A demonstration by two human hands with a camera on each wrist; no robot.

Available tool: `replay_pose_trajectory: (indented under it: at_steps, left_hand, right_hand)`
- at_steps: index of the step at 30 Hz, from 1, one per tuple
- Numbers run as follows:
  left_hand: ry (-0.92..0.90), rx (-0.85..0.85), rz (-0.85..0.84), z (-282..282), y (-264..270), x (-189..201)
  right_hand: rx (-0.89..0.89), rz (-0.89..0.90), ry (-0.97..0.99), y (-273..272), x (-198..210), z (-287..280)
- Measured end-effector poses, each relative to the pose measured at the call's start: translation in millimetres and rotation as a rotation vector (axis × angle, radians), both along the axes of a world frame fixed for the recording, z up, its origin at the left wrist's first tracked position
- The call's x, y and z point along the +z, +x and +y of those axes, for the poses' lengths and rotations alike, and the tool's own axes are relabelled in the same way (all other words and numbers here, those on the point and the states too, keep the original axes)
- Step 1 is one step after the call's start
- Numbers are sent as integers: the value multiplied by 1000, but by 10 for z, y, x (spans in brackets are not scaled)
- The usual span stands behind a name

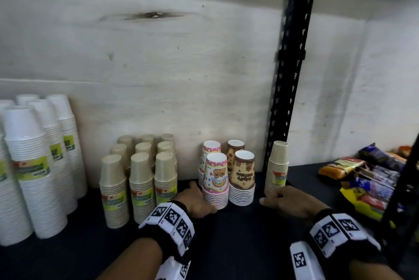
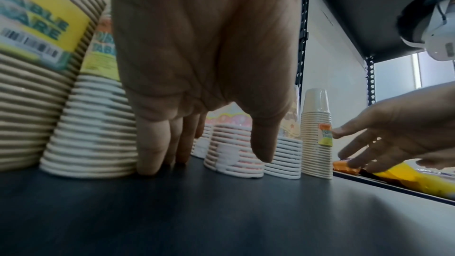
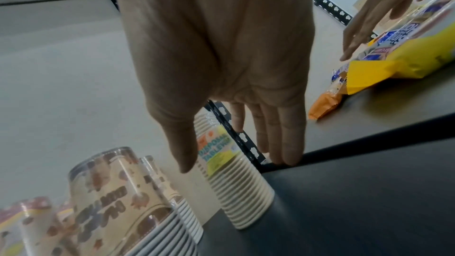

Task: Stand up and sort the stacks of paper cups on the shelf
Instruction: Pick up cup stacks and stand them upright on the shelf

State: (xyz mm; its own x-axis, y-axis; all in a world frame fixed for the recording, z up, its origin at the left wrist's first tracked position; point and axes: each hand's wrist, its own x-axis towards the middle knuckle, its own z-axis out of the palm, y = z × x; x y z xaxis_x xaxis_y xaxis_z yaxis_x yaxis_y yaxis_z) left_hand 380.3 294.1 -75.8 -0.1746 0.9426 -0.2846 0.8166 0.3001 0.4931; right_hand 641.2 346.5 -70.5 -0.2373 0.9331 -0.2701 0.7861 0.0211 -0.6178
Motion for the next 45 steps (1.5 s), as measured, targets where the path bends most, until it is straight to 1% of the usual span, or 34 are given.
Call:
replay_pose_trajectory:
  at_steps: [3, 5, 8, 10, 15, 19, 21, 25, 28, 31, 39, 42, 45]
  left_hand:
    - [-5, 2, -9, -24, -23, 1]
    - [-8, -6, 0, -47, -28, 4]
    - [-24, -29, 26, -91, -30, 17]
    - [-26, -37, 41, -138, -38, 44]
    - [-1, -60, 87, -268, -82, 193]
    - [-13, -146, 115, -396, -19, 437]
    - [27, -203, 112, -428, 50, 568]
    - [156, -245, 90, -386, 187, 742]
    - [263, -246, 65, -358, 308, 831]
    - [368, -251, -6, -379, 424, 891]
    - [515, -228, -165, -481, 441, 911]
    - [565, -202, -143, -518, 380, 939]
    - [564, -183, -117, -529, 285, 958]
  right_hand:
    - [-92, -89, -6, 182, 44, 153]
    - [-139, -107, 79, 225, 93, 232]
    - [-268, 59, 151, 234, 97, 333]
    - [-274, 142, 176, 211, 76, 393]
    - [-207, 174, 258, 116, 14, 433]
    - [-152, 203, 264, 128, -14, 341]
    - [-104, 213, 240, 160, 10, 262]
    - [32, 231, 200, 206, 149, 15]
    - [110, 262, 180, 169, 256, -155]
    - [171, 279, 185, 90, 317, -259]
    - [370, 365, 226, -217, 384, -458]
    - [433, 362, 233, -334, 381, -471]
    - [442, 330, 216, -413, 361, -439]
